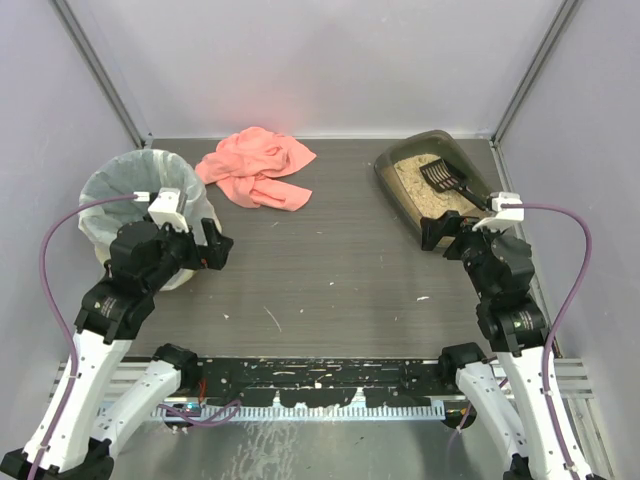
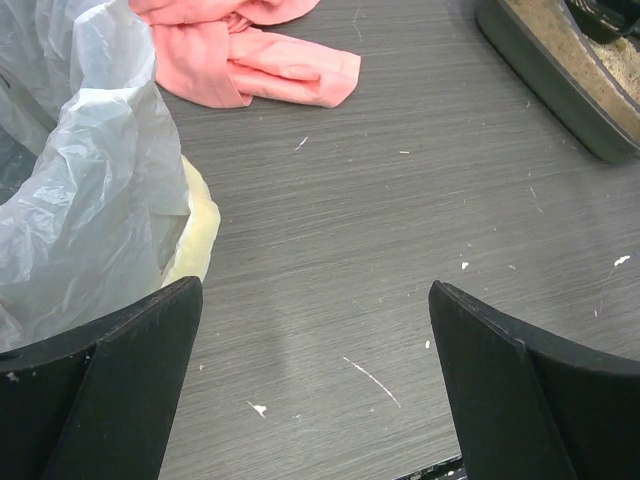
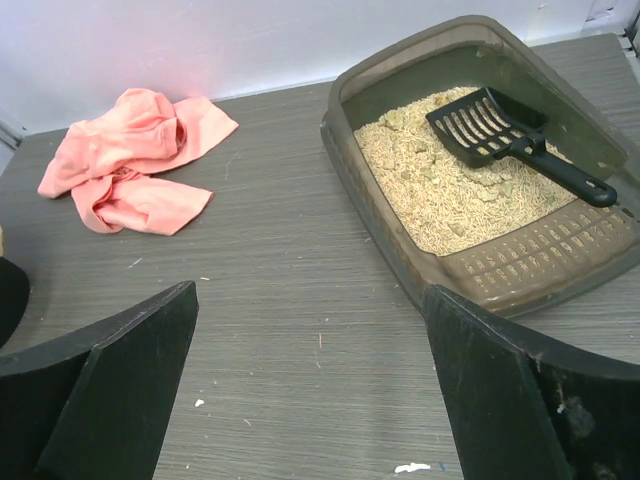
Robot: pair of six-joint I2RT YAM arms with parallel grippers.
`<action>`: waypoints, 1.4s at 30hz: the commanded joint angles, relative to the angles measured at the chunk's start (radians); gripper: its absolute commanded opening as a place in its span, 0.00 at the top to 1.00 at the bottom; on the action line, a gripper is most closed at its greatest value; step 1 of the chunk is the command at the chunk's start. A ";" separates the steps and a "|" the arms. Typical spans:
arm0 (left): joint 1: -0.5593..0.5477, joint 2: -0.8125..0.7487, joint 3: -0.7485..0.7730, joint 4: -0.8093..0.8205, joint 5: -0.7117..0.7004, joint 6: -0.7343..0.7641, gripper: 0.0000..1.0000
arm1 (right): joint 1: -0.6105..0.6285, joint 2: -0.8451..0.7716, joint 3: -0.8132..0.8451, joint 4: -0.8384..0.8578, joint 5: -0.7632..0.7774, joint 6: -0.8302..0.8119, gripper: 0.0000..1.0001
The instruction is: Clean the litter box
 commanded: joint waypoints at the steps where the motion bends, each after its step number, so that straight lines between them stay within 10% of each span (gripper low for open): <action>1: 0.005 -0.013 0.025 0.062 -0.018 -0.020 0.02 | -0.006 0.020 0.045 0.045 0.022 0.005 0.00; 23: 0.007 -0.040 0.045 -0.011 -0.200 -0.040 0.02 | -0.005 0.170 0.113 -0.159 0.220 0.100 0.00; 42: 0.008 -0.004 0.253 -0.028 -0.162 0.075 0.01 | -0.005 0.435 0.129 -0.051 -0.071 0.016 0.02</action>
